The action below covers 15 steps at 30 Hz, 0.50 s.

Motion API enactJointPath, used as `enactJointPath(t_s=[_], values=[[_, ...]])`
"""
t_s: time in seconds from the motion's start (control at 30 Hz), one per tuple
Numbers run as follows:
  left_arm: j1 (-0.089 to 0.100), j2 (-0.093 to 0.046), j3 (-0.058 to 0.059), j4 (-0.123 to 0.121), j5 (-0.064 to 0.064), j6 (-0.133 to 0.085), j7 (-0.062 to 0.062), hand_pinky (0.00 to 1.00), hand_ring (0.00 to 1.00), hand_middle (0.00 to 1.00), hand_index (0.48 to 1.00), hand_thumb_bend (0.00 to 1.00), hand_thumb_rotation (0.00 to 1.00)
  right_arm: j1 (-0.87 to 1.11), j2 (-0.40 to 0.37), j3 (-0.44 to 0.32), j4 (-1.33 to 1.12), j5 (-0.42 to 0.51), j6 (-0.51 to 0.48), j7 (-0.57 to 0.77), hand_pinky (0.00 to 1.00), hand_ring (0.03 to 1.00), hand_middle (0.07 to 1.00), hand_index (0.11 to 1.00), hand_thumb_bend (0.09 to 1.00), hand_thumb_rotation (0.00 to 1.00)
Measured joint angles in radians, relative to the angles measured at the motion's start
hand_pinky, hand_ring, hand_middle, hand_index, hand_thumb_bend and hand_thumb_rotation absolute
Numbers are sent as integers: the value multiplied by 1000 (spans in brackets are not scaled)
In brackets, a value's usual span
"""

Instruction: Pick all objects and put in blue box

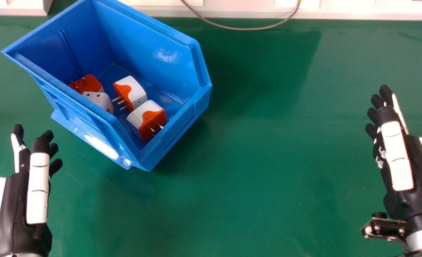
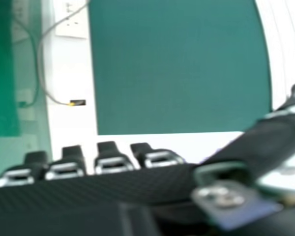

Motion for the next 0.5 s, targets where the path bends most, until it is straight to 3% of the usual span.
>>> enactJointPath(t_s=[0.07,0.23,0.27,0.37,0.43,0.5], values=[[0,0,-2,7,16,-12,3,999,1000,1000,1000,639,1000,-3,0,0,5,-1,-2,0,1000,1000,1000,1000,411,1000],[8,0,-4,24,36,-55,3,1000,1000,1000,1000,675,1000,-8,0,0,24,-6,-13,-1,1000,1000,1000,1000,411,1000],[14,0,-4,32,46,-83,5,1000,1000,1000,1000,689,1000,-9,0,0,30,-7,-17,-1,1000,1000,1000,1000,410,1000],[22,1,-4,51,67,-138,8,1000,1000,1000,1000,734,1000,-9,0,1,35,-8,-25,-1,1000,1000,1000,1000,409,1000],[24,2,-4,65,82,-146,10,1000,1000,1000,1000,743,1000,-9,0,1,35,-8,-34,-2,1000,1000,1000,1000,409,1000],[30,9,-4,73,99,-150,11,1000,1000,1000,1000,817,1000,-5,2,9,35,-21,-41,-7,1000,1000,1000,1000,413,1000]])
